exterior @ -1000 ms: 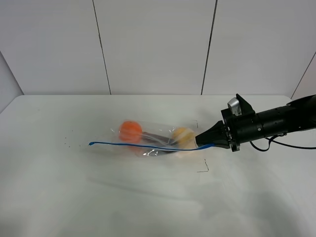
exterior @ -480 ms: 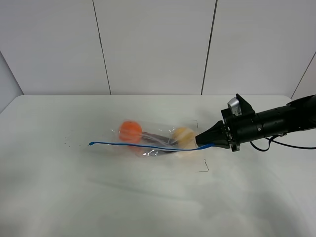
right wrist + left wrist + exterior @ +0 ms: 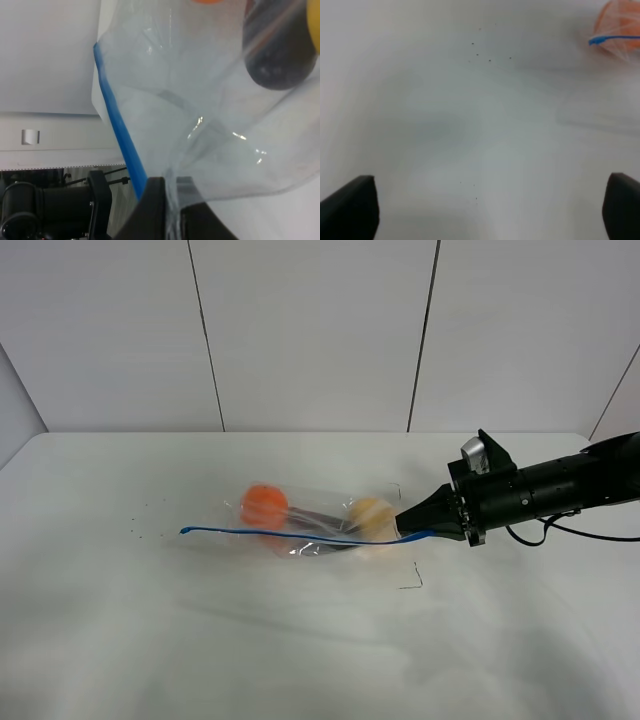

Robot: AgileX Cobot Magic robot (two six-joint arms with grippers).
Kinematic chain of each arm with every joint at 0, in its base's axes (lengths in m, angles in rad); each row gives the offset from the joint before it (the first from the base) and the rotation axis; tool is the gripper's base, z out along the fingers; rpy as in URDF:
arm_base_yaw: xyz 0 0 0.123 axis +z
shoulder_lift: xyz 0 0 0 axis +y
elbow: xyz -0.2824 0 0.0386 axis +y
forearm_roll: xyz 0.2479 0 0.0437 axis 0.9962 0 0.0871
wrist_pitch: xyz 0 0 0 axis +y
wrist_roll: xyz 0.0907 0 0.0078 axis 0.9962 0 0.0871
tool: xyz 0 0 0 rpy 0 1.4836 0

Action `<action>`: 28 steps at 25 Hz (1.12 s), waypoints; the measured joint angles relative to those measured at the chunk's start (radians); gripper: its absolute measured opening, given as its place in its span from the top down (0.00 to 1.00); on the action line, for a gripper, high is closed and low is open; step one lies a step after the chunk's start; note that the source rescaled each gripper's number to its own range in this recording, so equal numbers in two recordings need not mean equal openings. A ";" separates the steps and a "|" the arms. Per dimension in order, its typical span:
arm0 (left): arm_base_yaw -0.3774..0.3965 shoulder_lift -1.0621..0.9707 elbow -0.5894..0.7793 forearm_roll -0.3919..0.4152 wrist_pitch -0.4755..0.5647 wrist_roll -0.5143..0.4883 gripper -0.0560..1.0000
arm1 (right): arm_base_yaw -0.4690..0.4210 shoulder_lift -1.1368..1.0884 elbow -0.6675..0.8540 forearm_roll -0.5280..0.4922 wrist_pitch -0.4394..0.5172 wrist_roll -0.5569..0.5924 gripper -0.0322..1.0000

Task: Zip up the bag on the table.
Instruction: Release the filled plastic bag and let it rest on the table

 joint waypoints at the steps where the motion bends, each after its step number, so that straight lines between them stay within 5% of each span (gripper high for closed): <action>1: 0.000 0.000 0.000 -0.002 0.000 0.002 0.00 | 0.000 0.000 0.000 0.000 0.000 0.000 0.97; 28: 0.000 0.000 0.005 -0.011 -0.001 0.019 0.00 | 0.000 0.000 0.000 0.003 0.000 0.000 0.97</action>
